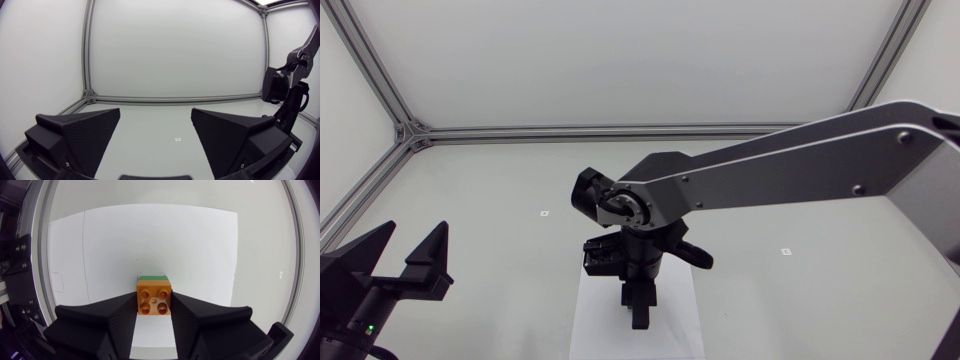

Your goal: Pick up the orange 2x2 brick with the right arm and stack it on top of the green 2x2 brick in the center

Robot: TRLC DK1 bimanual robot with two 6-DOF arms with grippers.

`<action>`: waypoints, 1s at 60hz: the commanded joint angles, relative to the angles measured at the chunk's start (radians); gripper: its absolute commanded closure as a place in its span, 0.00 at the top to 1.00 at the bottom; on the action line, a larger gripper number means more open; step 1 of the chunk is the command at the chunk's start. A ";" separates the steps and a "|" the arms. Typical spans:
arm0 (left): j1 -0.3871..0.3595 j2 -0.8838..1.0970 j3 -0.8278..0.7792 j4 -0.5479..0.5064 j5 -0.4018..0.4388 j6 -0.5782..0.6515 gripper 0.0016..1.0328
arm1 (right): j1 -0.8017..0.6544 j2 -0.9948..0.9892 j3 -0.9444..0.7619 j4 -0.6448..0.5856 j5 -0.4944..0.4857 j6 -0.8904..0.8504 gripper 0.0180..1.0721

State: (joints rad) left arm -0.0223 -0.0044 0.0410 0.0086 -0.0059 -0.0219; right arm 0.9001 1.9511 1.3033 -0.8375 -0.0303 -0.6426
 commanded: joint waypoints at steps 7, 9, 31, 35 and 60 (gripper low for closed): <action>0.002 -0.008 -0.041 -0.015 0.004 0.013 0.96 | -0.013 0.054 -0.110 0.002 -0.039 -0.054 0.06; 0.002 -0.008 -0.041 -0.013 0.004 0.013 0.96 | -0.012 0.046 -0.118 0.006 -0.039 -0.057 0.06; 0.002 -0.008 -0.041 -0.015 0.004 0.013 0.96 | 0.019 0.035 -0.078 -0.005 -0.031 -0.028 0.06; 0.002 -0.008 -0.041 -0.013 0.004 0.013 0.96 | 0.019 0.046 -0.061 -0.012 -0.031 -0.009 0.06; 0.002 -0.008 -0.041 -0.015 0.004 0.013 0.96 | 0.000 0.069 -0.027 -0.008 -0.036 0.009 0.06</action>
State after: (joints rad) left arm -0.0227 -0.0044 0.0410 0.0086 -0.0059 -0.0219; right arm 0.9012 1.9465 1.3037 -0.8413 -0.0551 -0.6468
